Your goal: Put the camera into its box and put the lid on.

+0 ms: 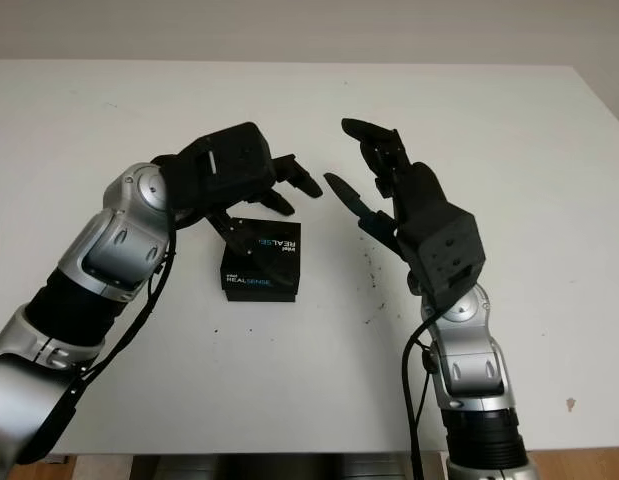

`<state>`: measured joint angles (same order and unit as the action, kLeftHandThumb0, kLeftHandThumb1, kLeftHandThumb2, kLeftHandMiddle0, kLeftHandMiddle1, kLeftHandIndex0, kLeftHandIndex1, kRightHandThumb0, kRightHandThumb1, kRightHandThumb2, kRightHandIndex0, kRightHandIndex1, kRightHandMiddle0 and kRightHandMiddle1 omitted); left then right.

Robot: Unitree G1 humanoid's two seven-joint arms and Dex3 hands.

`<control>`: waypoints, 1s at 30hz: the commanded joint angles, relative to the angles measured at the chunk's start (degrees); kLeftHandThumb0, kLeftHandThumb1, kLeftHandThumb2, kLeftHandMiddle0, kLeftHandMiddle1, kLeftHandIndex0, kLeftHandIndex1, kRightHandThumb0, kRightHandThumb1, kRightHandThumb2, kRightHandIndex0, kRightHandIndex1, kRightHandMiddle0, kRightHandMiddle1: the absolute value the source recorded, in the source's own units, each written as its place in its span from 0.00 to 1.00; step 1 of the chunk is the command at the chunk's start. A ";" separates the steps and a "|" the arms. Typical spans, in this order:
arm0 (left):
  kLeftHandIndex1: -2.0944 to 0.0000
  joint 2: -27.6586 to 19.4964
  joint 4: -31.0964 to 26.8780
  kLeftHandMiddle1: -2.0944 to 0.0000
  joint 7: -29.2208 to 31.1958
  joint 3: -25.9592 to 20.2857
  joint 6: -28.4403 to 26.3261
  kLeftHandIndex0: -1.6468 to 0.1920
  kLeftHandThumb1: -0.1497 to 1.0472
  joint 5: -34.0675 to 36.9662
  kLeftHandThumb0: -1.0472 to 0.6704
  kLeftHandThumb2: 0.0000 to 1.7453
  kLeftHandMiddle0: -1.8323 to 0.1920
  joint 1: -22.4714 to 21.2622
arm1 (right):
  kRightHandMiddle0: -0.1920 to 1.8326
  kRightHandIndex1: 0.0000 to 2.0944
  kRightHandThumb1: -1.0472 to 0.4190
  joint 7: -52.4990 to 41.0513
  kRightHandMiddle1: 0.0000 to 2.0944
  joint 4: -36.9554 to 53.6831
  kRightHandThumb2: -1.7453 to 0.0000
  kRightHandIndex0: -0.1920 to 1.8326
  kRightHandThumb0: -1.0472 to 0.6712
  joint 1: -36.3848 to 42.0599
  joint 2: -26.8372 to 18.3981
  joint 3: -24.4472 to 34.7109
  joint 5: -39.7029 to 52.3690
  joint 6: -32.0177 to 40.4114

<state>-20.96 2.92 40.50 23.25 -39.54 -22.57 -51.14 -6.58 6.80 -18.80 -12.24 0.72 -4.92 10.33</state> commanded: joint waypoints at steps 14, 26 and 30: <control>0.75 -1.46 -0.09 0.97 -1.76 -2.30 6.29 1.00 1.00 2.71 0.30 0.22 0.92 1.86 | 0.02 0.03 0.00 -1.04 0.43 0.46 0.86 0.18 0.22 0.35 0.17 0.41 2.10 0.63; 0.97 -1.16 -3.77 0.98 -10.20 -13.49 13.69 1.00 1.00 9.36 0.28 0.31 0.97 6.69 | 0.04 0.03 0.00 4.29 0.33 -0.13 0.79 0.17 0.22 1.06 1.59 0.80 -0.33 -3.15; 0.99 1.24 -3.10 0.98 -15.90 -18.55 17.46 1.00 1.00 13.38 0.26 0.34 0.99 9.31 | 0.02 0.01 0.00 6.22 0.25 1.60 0.73 0.13 0.23 1.47 4.11 0.80 0.65 -1.88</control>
<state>-20.44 0.01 25.91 6.42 -23.38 -9.99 -43.36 -0.90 7.05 -17.94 -9.14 1.14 -4.75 8.18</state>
